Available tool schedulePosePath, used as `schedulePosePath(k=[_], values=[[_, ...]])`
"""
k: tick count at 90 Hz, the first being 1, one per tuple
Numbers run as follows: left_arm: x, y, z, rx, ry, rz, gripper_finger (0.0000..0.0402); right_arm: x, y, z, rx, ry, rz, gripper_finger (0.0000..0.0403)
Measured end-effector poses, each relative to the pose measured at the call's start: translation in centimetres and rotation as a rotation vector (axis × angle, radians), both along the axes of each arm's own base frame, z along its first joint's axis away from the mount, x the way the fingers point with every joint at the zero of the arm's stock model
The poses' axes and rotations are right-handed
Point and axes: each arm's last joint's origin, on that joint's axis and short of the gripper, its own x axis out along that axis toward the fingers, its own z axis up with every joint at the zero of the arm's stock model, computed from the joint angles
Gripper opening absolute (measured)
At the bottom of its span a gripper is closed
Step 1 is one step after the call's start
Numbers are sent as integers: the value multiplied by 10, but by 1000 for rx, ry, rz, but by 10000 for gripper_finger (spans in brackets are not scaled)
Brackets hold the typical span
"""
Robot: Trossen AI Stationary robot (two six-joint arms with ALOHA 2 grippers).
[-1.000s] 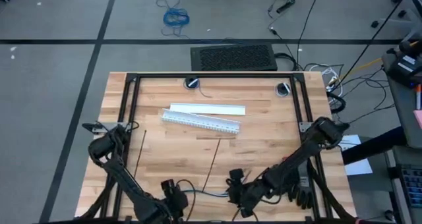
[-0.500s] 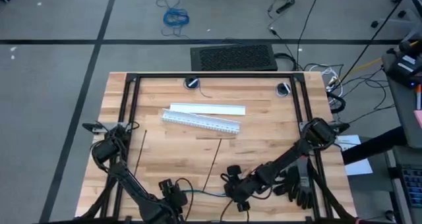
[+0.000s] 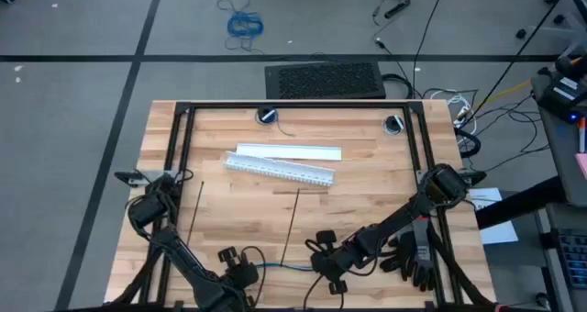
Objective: Ziptie cables
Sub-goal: Put the cable wire into the cable duct
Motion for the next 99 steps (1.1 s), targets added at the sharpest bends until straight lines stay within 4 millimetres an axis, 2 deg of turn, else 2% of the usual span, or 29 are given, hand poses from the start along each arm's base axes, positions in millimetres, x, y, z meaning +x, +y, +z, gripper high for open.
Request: schedulePosePath(k=[9, 16, 27, 36, 46, 61, 73, 83, 99], values=[[2, 1, 7, 53, -5, 5, 0, -5, -2, 11, -10, 0, -2, 1], [7, 1, 22, 101, -49, 6, 0, -12, -5, 24, -25, 15, -17, 1], [14, 10, 39, 176, -32, 22, 0, -18, -9, 54, -129, -21, -67, 1], [22, 28, 45, 282, 19, 34, 0, -18, -18, 71, -244, -9, -99, 1], [29, 53, 56, 425, 105, 61, 0, -8, -36, 91, -300, -23, -110, 1], [54, 98, 73, 528, 104, 44, 0, 10, -81, 112, -404, 8, -164, 1], [68, 132, 96, 558, 59, 77, 0, 10, -112, 126, -496, 48, -251, 1], [75, 153, 116, 572, 36, 93, 0, 5, -118, 132, -521, 60, -265, 1], [77, 170, 139, 594, -5, 94, 0, -4, -118, 142, -569, 43, -283, 1]])
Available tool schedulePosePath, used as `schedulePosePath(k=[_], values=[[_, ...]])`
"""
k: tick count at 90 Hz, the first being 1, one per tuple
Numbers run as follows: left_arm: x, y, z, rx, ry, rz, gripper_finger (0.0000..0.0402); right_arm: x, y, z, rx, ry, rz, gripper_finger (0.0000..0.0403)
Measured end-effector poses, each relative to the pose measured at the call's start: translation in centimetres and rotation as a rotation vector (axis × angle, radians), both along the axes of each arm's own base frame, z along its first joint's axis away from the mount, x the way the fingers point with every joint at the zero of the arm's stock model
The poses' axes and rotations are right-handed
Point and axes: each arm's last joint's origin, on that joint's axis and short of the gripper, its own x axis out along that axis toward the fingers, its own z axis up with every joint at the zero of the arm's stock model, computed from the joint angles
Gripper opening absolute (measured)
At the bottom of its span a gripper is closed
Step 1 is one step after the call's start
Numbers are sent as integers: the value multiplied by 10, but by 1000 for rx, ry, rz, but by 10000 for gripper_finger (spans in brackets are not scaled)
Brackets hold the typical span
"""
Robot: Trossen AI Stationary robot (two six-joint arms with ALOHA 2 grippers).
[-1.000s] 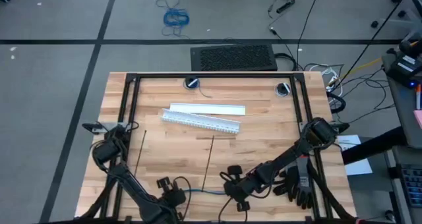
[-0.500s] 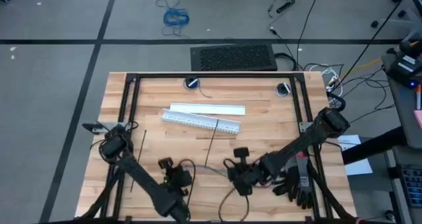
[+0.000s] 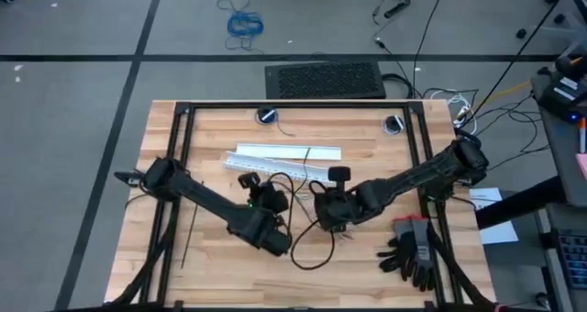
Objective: Ziptie cables
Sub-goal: Put the cable wire into the cable duct
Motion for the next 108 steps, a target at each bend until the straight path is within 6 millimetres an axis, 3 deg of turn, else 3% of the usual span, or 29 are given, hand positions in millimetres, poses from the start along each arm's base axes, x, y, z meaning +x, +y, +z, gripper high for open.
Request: schedulePosePath(k=[17, 33, 56, 71, 88, 108], values=[[11, 19, 19, -1, 5, -21, 0, -15, -9, 12, -105, -12, -104, 0], [30, 28, 43, -3, -28, -108, 0, -26, 1, 7, -137, -42, -87, 19], [45, 47, 90, 63, -56, -209, 0, -74, -2, 17, -251, -136, -197, 136], [51, 60, 110, 108, -48, -258, 0, -101, 2, 6, -186, -381, -250, 200], [54, 75, 123, 132, -20, -286, 0, -96, 1, -20, -39, -672, -199, 219], [63, 85, 128, 173, -19, -330, 0, -79, -27, -40, 90, -876, -109, 224]])
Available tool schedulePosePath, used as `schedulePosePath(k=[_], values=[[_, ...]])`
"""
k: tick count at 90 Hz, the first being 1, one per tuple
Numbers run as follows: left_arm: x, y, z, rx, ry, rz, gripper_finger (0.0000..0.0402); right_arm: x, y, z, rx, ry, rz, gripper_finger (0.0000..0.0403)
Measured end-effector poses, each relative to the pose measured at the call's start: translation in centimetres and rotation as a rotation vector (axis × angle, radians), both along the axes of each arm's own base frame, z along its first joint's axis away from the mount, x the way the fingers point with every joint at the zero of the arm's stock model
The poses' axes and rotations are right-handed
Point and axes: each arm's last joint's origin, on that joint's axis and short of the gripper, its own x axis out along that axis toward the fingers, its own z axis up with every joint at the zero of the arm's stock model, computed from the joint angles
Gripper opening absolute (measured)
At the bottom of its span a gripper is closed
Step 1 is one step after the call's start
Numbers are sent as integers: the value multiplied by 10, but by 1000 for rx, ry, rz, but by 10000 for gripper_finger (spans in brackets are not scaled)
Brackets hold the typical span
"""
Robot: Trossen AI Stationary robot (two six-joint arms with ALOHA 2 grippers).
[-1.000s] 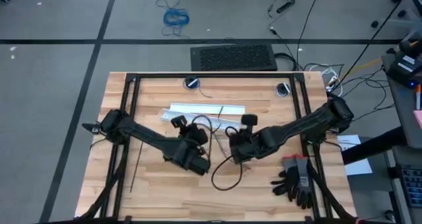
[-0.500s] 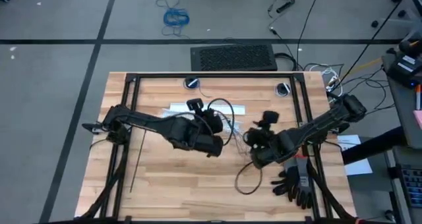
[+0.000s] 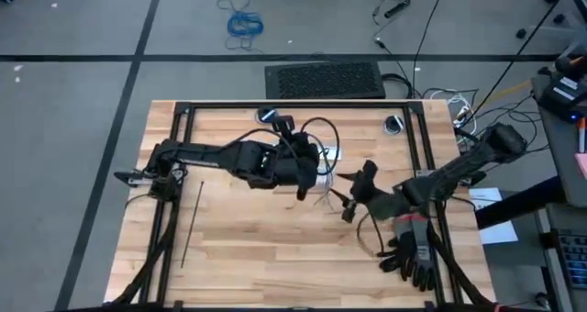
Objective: Ziptie cables
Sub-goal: Put the cable wire into the cable duct
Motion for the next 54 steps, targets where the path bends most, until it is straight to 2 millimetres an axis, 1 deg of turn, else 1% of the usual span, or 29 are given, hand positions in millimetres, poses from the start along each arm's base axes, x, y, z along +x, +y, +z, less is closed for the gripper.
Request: schedulePosePath(k=[7, 36, 45, 54], values=[[3, 2, 3, 25, 1, -20, 0, 3, -10, 0, -20, -24, -11, 229], [7, 7, 7, 70, 16, -45, 0, 7, -42, 5, -97, -9, -141, 234], [7, 7, 7, 74, 18, -44, 0, 6, -45, 8, -105, -17, -148, 234], [7, 7, 7, 88, 34, -47, 0, 2, -37, 14, -99, -42, -109, 234]])
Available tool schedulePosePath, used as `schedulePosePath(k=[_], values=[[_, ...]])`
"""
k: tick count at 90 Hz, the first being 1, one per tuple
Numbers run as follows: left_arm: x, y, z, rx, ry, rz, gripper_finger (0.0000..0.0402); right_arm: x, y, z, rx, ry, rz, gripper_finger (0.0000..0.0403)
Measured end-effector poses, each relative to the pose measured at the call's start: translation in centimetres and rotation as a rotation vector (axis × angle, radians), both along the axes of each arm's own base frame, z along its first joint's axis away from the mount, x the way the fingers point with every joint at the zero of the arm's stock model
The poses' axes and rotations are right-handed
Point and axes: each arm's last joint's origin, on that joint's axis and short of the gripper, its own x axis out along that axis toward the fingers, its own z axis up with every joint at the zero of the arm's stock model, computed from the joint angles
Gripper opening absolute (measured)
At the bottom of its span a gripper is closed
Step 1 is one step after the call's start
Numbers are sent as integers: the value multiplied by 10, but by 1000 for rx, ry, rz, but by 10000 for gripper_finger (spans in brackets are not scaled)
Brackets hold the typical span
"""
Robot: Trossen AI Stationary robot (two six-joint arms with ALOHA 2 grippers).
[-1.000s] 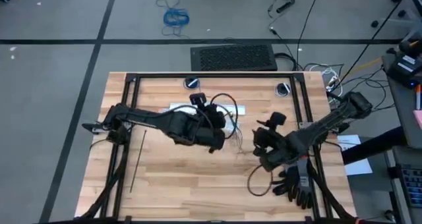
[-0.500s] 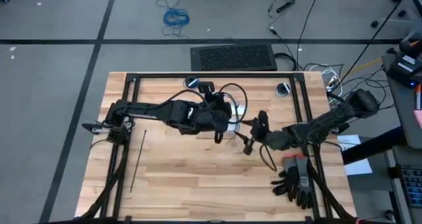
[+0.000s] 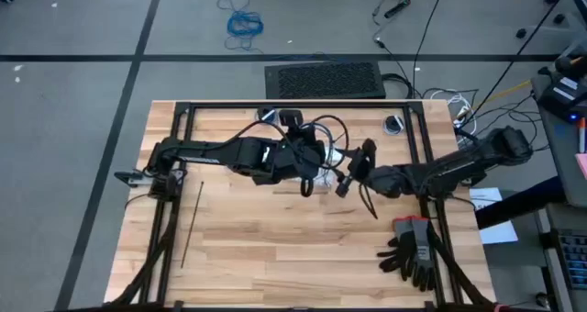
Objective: Ziptie cables
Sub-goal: Put the cable wire into the cable duct
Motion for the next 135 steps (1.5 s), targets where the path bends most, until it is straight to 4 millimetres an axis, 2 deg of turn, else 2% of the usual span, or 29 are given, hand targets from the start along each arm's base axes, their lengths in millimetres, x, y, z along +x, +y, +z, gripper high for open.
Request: schedulePosePath(k=[18, 29, 42, 60, 71, 82, 87, 93, 109, 119, 125, 135], values=[[-1, 1, 4, 18, 9, -6, 0, -9, 14, 10, 2, -39, 60, 234], [-1, 5, 5, 19, 5, 5, 0, -4, 0, 6, -9, -12, 3, 233], [0, 6, 5, 22, 5, 7, 0, 6, -20, 6, 36, -55, 72, 233], [1, 10, 7, 23, -9, 11, 0, 14, -31, 1, 81, -69, 127, 226], [1, 15, 6, 17, -7, 27, 0, 15, -36, -9, 132, -21, 104, 176], [-3, 19, 1, -30, -9, 71, 0, 13, -36, -17, 152, 55, 92, 62], [-7, 22, -3, -57, 5, 106, 0, 12, -36, -20, 138, 99, 90, 21], [-14, 29, -9, -93, 34, 168, 0, 8, -38, -23, 118, 142, 40, 8], [-29, 49, -30, -165, 97, 342, 0, 1, -46, -8, 50, 213, -39, 3], [-28, 59, -47, -201, 119, 389, 0, 6, -48, 6, 56, 254, 26, 2], [-25, 66, -62, -223, 135, 401, 0, 12, -51, 8, 78, 258, 63, 2], [-20, 74, -102, -283, 192, 409, 0, 19, -55, -10, 134, 338, 95, 1]])
